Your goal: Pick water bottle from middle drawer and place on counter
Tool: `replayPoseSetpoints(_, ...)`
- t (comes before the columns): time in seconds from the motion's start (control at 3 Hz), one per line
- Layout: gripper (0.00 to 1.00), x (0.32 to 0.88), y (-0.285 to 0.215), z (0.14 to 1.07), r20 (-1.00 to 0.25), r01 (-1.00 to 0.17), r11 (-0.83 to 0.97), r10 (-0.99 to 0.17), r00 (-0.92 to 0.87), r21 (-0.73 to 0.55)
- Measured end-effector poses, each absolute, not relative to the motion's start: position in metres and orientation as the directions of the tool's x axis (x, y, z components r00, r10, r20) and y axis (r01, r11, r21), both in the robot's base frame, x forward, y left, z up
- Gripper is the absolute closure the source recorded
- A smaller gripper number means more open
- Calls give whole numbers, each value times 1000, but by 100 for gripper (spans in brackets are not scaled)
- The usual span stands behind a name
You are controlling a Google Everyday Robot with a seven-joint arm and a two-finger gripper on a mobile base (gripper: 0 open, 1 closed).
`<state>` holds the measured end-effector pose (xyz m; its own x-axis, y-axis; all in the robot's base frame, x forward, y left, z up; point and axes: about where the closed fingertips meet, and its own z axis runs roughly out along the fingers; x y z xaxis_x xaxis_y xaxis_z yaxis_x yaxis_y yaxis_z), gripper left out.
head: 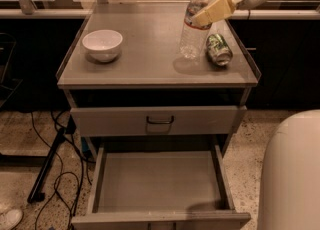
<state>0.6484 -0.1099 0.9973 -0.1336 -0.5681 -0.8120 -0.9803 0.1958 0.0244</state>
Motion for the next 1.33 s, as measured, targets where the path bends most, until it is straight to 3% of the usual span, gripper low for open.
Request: replayPoseSetpoints(1.33,100,681,-68,998,-815,-983,181,-565,-128,29)
